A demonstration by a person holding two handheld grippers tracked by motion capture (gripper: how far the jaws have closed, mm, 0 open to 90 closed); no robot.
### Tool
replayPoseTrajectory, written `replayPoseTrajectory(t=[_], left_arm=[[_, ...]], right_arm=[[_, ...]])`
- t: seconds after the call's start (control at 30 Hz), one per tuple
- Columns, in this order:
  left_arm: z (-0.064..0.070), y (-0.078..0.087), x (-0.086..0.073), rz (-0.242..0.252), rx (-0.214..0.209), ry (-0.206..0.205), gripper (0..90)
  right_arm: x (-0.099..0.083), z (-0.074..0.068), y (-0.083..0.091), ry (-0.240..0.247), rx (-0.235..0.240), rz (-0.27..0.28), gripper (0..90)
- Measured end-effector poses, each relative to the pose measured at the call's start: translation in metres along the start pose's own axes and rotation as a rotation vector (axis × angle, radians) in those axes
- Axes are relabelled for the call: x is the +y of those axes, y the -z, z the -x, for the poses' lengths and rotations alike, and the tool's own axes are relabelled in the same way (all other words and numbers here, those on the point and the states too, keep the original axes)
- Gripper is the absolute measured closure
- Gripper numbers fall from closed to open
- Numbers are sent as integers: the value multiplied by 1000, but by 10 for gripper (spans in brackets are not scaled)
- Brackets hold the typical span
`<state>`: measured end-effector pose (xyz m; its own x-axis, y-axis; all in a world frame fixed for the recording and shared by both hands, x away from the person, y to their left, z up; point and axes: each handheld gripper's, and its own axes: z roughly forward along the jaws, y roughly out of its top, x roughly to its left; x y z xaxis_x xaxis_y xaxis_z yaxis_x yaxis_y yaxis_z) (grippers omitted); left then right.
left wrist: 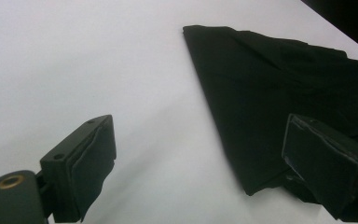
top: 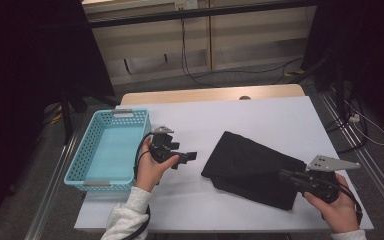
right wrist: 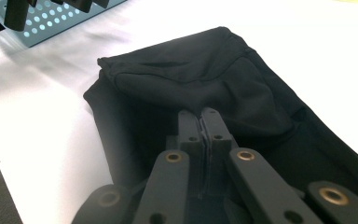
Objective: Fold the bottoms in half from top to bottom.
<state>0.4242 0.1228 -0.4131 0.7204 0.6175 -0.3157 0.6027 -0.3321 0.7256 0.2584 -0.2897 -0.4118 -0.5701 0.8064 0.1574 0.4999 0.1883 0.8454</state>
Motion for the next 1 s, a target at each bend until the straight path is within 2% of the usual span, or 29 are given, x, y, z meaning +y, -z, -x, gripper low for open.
replayPoseTrajectory(t=[1.0], left_arm=[[1,-2,-1,-11,1,-3,99]], right_arm=[[-6,5,11,-16,-18,1,892]])
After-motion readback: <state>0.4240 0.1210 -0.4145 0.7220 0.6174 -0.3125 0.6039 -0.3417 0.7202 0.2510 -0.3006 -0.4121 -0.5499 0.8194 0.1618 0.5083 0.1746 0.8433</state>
